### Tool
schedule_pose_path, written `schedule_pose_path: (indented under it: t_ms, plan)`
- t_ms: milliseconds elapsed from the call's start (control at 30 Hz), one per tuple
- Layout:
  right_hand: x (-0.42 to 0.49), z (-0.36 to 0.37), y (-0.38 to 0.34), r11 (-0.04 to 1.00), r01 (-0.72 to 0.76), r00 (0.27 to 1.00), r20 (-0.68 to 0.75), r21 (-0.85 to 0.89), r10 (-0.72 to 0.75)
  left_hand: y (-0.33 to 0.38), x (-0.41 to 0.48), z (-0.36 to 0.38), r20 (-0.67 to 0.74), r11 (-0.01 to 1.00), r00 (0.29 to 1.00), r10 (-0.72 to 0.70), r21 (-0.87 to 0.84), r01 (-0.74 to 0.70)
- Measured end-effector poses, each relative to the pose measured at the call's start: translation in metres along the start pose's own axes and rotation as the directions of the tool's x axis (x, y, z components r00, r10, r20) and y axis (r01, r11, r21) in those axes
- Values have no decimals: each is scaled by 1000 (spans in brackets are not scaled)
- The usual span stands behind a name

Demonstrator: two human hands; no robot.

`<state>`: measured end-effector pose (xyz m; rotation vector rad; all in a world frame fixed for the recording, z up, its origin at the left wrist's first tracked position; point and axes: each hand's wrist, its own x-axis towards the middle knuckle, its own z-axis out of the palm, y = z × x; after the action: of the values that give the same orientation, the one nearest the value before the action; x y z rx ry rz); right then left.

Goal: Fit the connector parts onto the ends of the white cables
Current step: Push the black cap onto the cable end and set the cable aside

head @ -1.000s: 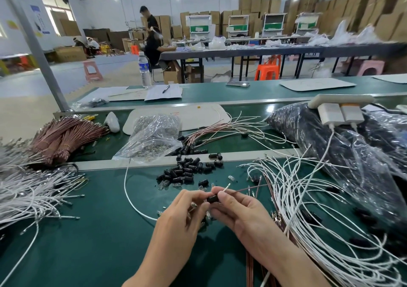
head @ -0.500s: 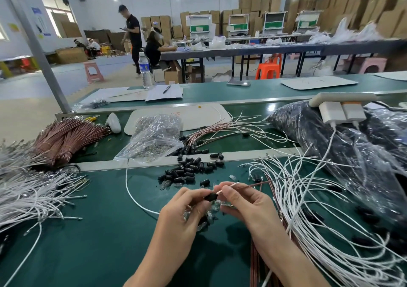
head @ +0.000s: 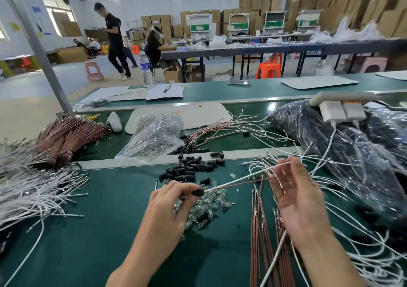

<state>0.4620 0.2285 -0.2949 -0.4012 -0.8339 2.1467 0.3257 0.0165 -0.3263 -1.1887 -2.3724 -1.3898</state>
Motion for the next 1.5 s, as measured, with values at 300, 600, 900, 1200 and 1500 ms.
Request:
schedule_pose_path:
  t_ms: [300,600,900,1200,1500]
  plan:
    - [6,-22,-21,970,125,957,-282,206,-64,-19,4,-15,-49,985,999,-17,171,26]
    - [11,-33,-28,853,215,943,-329,476,-54,-23,3,-24,-179,987,979,-100,108,121]
    - [-13,5,23,979,-149,984,75,-143,160,-4,8,-14,-172,822,886,-430,-480,306]
    - [-34,30,60,844,-88,920,281,-529,272,22,-3,17,111,868,970,-215,-434,241]
    - [-27,28,62,949,-136,957,208,-284,200,27,-4,17,143,808,956,-258,-511,294]
